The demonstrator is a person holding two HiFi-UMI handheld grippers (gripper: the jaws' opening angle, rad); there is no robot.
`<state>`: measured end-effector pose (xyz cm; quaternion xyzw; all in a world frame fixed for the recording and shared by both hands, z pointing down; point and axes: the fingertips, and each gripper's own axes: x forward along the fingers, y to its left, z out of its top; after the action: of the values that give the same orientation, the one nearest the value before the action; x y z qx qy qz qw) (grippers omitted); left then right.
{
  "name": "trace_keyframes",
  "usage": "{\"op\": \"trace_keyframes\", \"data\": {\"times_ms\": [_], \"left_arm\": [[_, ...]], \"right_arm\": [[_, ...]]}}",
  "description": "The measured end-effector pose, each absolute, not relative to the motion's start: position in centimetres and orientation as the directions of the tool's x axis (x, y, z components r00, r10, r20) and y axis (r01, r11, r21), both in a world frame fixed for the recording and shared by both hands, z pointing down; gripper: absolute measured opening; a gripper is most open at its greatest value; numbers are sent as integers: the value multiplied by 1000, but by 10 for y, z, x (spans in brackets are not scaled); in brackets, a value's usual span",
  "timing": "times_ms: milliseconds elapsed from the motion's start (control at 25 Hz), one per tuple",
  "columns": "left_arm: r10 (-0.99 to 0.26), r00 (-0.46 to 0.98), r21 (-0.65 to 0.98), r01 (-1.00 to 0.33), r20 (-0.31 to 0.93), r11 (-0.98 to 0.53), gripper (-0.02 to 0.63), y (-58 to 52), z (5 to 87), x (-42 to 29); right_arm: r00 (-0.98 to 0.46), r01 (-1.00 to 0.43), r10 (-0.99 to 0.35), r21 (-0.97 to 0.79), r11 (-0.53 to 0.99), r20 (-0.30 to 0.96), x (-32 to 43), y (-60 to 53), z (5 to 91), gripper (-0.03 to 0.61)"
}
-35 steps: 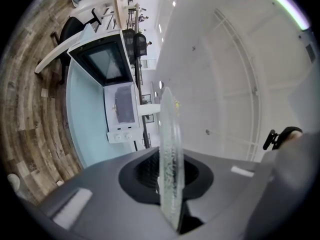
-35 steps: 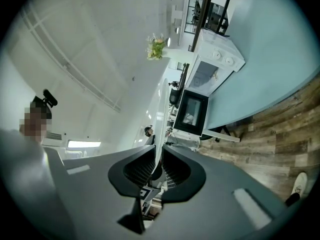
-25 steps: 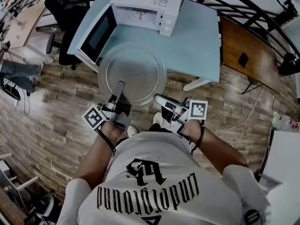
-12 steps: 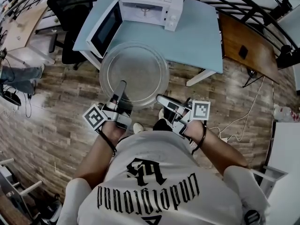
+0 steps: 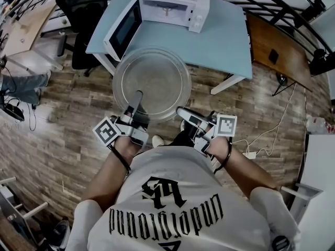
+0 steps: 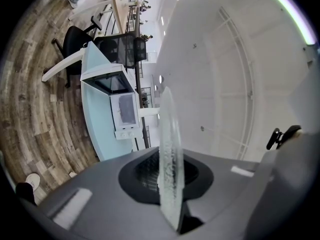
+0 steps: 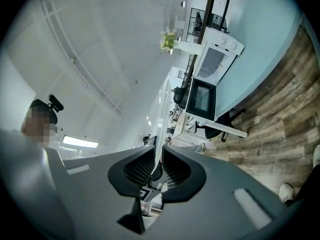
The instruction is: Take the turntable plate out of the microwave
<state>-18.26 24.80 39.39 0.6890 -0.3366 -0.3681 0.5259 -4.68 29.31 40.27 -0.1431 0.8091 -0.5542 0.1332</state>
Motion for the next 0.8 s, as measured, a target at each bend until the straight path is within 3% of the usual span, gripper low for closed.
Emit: {"op": "trace_keyframes", "data": {"times_ms": [800], "left_arm": [[-848, 508, 977, -58, -149, -206, 75, 222, 400, -177]], "right_arm": [[-921, -89, -385, -937, 338, -52, -41, 269, 403, 43]]}}
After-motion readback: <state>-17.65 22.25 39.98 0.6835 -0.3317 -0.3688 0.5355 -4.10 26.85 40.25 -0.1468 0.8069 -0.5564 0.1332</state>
